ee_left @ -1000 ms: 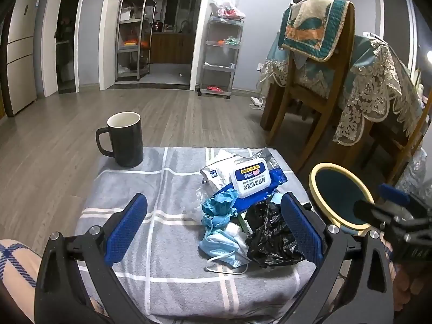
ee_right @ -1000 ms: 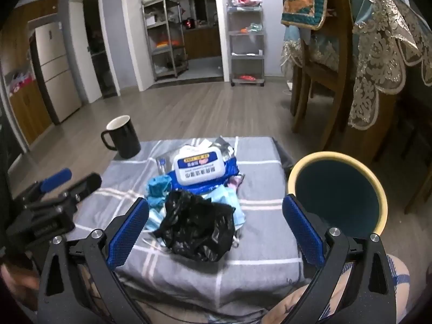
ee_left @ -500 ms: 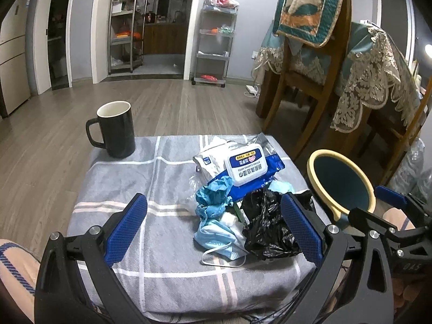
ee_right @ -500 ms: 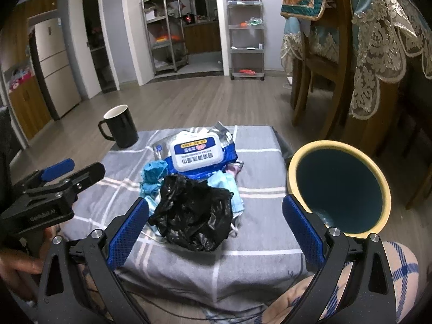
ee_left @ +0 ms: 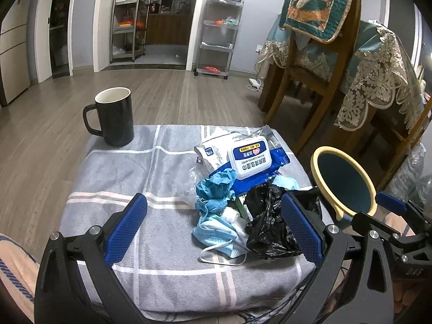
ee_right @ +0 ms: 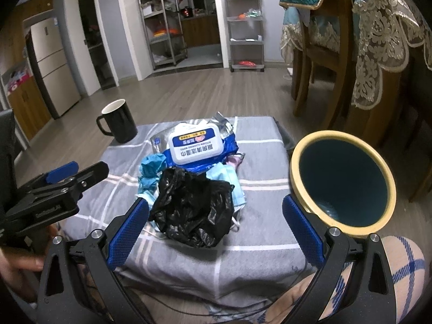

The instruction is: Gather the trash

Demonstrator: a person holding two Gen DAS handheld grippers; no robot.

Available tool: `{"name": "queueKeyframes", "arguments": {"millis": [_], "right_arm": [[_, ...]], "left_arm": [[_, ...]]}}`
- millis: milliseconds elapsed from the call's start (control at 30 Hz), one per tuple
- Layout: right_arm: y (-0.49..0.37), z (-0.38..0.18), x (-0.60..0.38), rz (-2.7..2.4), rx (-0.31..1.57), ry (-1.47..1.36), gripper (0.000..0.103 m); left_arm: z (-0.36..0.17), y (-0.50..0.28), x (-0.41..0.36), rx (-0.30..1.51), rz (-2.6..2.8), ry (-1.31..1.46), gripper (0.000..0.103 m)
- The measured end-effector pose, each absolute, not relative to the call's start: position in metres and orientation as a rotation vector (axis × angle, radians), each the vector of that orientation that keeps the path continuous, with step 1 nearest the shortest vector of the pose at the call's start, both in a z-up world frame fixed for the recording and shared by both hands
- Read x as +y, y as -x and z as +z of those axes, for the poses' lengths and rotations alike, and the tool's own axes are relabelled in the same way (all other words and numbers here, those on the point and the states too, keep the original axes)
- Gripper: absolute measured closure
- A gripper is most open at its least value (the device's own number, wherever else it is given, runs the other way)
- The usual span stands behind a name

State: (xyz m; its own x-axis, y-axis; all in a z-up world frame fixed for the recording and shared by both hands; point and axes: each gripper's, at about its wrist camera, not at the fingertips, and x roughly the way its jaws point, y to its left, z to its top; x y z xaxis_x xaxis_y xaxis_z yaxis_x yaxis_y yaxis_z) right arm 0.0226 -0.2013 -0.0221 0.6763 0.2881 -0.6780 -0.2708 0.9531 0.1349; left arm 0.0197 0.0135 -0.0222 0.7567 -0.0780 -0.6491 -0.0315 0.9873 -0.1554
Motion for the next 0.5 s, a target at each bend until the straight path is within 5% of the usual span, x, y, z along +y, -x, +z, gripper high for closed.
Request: {"name": "queueKeyframes", "arguments": {"millis": [500], "right_arm": [[-0.0277,-0.0267,-0.2014,0.311,0.803,-0.030,0.005]], "left_arm": [[-0.0248,-0.0222,0.0070,0.734,-0.032,0.137,0.006]]}}
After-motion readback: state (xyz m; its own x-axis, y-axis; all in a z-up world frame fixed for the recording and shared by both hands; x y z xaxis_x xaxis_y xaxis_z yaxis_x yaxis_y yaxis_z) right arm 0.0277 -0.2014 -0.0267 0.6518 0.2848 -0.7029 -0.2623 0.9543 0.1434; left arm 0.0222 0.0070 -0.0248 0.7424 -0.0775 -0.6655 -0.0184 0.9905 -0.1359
